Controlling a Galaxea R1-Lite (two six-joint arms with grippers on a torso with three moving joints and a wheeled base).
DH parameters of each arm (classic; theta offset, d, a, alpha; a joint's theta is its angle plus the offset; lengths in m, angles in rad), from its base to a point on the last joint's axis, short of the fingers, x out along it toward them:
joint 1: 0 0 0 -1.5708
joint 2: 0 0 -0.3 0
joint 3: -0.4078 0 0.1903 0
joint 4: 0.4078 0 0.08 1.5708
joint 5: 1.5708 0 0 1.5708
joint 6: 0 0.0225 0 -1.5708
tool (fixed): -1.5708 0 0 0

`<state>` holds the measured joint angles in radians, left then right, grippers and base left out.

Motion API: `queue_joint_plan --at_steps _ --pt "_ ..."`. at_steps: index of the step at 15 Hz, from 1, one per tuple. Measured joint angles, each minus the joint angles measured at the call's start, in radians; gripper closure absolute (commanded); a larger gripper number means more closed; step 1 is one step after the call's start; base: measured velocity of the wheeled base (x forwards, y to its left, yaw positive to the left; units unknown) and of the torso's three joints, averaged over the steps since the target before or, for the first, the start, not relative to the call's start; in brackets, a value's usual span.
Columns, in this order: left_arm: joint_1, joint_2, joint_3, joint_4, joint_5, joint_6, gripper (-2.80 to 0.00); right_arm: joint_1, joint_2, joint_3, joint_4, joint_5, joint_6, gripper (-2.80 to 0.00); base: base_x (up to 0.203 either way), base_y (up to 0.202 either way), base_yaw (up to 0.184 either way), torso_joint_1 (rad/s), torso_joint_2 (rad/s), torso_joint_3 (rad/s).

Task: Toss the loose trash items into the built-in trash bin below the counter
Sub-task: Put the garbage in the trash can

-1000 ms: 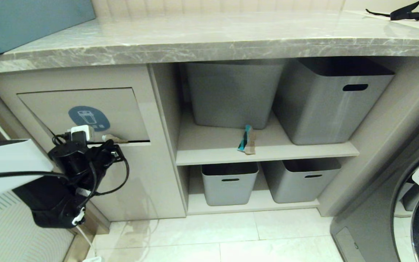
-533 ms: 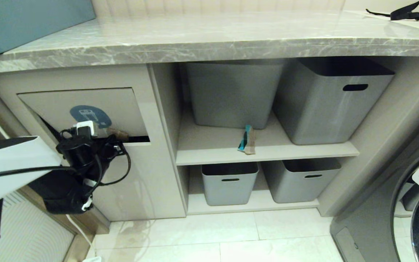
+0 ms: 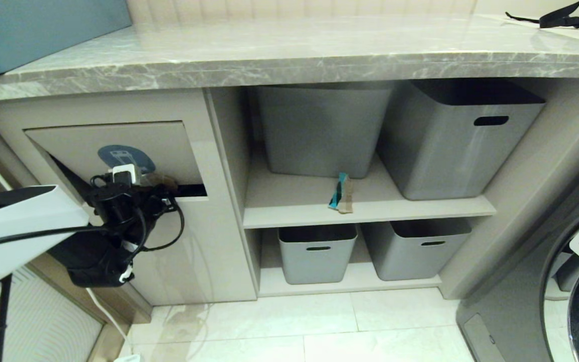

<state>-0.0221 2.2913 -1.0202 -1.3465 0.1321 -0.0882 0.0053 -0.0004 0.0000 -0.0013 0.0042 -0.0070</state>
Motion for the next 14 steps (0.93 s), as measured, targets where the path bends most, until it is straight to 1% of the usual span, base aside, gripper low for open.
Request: queue_joint_plan --at_steps 3,6,9,14 --pt "0.004 -0.012 -0.024 0.074 0.018 -0.064 0.00 0.000 0.000 0.000 0.000 0.000 0.000 0.00 0.000 0.000 0.000 0.000 0.00 0.000" --pt "-0.013 -0.022 -0.074 0.077 0.016 -0.131 0.00 0.000 0.000 0.000 0.000 0.000 0.000 0.00 0.000 0.000 0.000 0.000 0.00 0.000" --pt "-0.037 -0.026 -0.072 0.078 0.020 -0.215 0.00 0.000 0.000 0.000 0.000 0.000 0.000 0.00 0.000 0.000 0.000 0.000 0.00 0.000" --pt "-0.061 -0.033 -0.054 0.077 0.025 -0.225 0.00 0.000 0.000 0.000 0.000 0.000 0.000 0.00 0.000 0.000 0.000 0.000 0.00 0.000"
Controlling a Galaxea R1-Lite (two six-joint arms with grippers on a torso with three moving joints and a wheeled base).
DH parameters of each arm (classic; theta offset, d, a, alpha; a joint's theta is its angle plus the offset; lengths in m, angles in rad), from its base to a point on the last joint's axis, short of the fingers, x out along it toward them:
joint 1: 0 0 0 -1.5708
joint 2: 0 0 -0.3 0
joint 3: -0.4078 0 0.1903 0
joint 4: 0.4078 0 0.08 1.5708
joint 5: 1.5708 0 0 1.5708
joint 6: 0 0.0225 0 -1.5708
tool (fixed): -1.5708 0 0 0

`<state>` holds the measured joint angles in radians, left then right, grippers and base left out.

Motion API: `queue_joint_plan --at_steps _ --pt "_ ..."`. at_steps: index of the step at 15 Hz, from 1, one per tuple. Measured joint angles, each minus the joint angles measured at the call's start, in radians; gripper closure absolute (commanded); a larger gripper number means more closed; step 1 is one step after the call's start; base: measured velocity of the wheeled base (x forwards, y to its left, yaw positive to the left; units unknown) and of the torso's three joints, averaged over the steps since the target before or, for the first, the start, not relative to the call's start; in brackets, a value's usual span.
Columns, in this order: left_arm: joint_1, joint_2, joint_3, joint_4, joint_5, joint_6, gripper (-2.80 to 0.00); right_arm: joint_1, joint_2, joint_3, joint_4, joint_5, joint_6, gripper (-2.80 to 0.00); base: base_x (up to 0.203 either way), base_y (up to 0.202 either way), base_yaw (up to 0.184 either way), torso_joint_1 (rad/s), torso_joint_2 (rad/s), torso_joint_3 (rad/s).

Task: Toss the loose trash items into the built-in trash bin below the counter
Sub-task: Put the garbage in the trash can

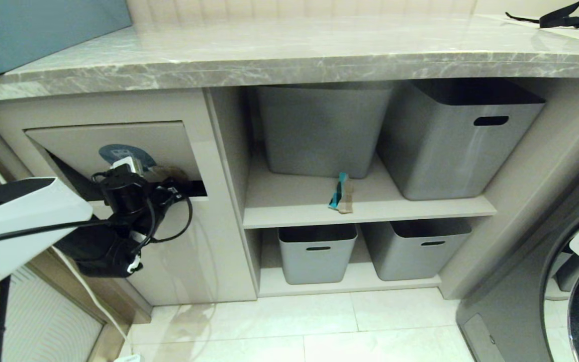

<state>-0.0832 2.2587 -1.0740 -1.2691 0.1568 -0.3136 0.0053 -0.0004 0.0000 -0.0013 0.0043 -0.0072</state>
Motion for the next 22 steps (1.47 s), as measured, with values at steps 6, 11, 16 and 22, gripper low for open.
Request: queue_joint_plan --at_steps 6,11,16,22 --pt "-0.002 -0.008 0.025 0.078 0.082 -0.009 0.00 0.000 0.000 0.000 0.000 0.000 0.000 0.00 0.000 0.000 0.000 0.000 0.00 0.000" --pt "0.002 -0.023 -0.058 0.245 0.199 -0.186 0.00 0.000 0.000 0.000 0.000 0.000 0.000 0.00 0.000 0.000 0.000 0.000 0.00 0.000" --pt "0.004 -0.041 -0.114 0.347 0.217 -0.263 0.00 0.000 0.000 0.000 0.000 0.000 0.000 0.00 0.000 0.000 0.000 0.000 0.00 0.000" --pt "-0.001 -0.048 -0.191 0.386 0.215 -0.318 0.00 0.000 0.000 0.000 0.000 0.000 0.000 0.00 0.000 0.000 0.000 0.000 0.00 0.000"
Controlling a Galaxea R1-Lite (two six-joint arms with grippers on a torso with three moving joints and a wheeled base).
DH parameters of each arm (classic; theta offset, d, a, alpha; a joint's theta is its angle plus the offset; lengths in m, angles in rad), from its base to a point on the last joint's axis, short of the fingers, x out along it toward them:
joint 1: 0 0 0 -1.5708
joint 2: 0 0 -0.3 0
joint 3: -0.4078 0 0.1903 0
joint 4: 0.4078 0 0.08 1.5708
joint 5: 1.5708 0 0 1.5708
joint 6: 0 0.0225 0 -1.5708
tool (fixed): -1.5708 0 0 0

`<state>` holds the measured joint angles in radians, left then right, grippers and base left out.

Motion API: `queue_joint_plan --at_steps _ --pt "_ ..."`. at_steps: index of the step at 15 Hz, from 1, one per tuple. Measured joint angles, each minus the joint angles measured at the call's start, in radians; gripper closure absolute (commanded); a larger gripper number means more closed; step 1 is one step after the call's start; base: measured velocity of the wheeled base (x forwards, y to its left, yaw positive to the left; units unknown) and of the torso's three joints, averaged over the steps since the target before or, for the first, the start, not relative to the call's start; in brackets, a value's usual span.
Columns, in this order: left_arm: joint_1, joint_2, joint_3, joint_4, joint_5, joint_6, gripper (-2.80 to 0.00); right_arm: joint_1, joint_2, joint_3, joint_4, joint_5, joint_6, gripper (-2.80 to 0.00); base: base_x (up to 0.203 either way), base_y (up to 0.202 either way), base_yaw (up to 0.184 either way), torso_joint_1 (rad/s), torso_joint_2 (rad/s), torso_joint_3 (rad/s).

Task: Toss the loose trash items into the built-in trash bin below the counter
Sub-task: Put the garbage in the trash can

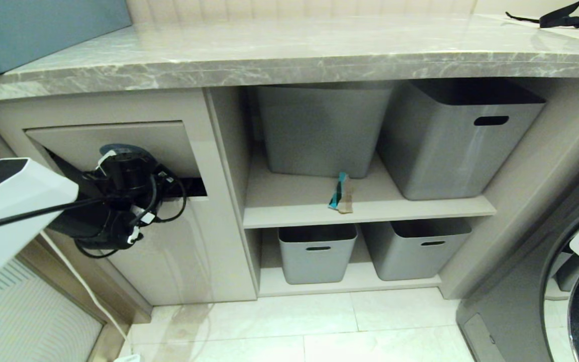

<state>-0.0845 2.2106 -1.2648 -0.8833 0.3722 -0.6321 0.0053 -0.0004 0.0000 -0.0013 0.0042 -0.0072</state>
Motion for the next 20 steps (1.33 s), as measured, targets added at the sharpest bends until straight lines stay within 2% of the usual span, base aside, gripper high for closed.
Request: queue_joint_plan --at_steps 4,5,9,14,18,20 --pt "-0.009 -0.004 -0.007 0.007 0.001 -0.084 0.00 0.000 0.000 0.000 0.000 0.000 0.000 0.00 0.000 0.000 0.000 0.000 0.00 0.000" --pt "-0.011 -0.006 -0.007 0.030 0.005 -0.128 0.00 0.000 0.000 0.000 0.000 0.000 0.000 0.00 0.000 0.000 0.000 0.000 0.00 0.000" --pt "-0.020 -0.014 -0.015 0.174 0.087 -0.258 0.00 0.000 0.000 0.000 0.000 0.000 0.000 0.00 0.000 0.000 0.000 0.000 0.00 0.000" --pt "-0.030 -0.016 -0.058 0.214 0.116 -0.292 0.00 0.000 0.000 0.000 0.000 0.000 0.000 0.00 0.000 0.000 0.000 0.000 0.00 0.000" --pt "-0.032 -0.018 -0.192 0.405 0.136 -0.393 0.00 0.000 0.000 0.000 0.000 0.000 0.000 0.00 0.000 0.000 0.000 0.000 0.00 0.000" --pt "-0.039 -0.019 -0.213 0.485 0.158 -0.435 0.00 0.000 0.000 0.000 0.000 0.000 0.000 0.00 0.000 0.000 0.000 0.000 0.00 0.000"
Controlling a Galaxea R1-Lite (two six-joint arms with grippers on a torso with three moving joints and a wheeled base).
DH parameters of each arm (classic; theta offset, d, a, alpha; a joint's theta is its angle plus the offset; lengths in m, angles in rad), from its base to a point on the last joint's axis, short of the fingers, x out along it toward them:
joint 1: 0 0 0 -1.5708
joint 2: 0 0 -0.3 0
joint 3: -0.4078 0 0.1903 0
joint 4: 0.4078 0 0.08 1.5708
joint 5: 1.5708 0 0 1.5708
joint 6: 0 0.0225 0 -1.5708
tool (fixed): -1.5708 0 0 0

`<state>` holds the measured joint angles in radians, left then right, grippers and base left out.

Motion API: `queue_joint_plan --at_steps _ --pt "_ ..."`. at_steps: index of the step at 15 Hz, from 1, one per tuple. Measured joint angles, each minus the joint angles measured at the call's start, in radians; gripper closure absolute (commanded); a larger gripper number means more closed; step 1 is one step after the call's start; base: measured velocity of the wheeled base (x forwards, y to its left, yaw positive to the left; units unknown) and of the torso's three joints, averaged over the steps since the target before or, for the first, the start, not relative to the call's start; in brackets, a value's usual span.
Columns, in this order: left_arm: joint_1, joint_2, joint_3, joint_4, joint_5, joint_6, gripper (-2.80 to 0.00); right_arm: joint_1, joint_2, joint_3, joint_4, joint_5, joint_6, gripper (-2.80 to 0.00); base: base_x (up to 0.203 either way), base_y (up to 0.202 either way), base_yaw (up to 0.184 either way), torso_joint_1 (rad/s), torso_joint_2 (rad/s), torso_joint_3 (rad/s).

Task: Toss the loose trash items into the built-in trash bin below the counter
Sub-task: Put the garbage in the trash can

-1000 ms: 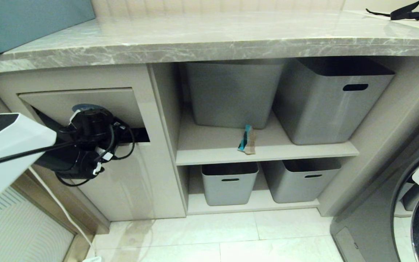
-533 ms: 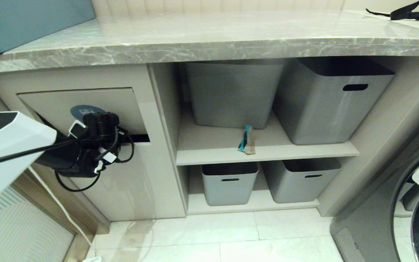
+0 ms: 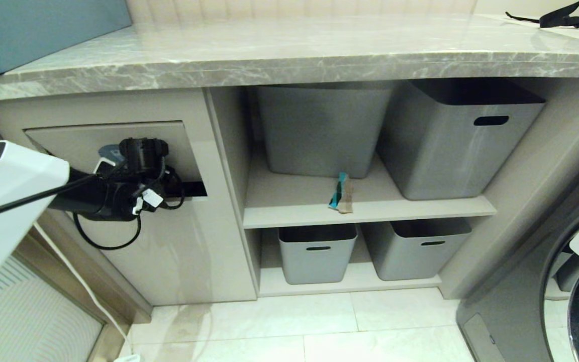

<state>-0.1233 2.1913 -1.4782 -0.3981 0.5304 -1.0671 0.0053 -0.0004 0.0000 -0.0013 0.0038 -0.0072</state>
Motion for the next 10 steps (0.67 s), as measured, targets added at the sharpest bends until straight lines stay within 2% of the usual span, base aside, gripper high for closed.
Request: queue_joint_plan --at_steps 3,8,10 --pt "-0.015 -0.003 -0.002 0.063 0.022 -0.037 0.00 0.000 0.000 0.000 0.000 0.000 0.000 0.00 0.000 0.000 0.000 0.000 0.00 0.000" --pt "-0.022 -0.007 -0.018 0.098 0.023 -0.069 0.00 0.000 0.000 0.000 0.000 0.000 0.000 0.00 0.000 0.000 0.000 0.000 0.00 0.000" --pt "-0.025 -0.007 -0.059 0.147 0.023 -0.115 0.00 0.000 0.000 0.000 0.000 0.000 0.000 0.00 0.000 0.000 0.000 0.000 0.00 0.000"
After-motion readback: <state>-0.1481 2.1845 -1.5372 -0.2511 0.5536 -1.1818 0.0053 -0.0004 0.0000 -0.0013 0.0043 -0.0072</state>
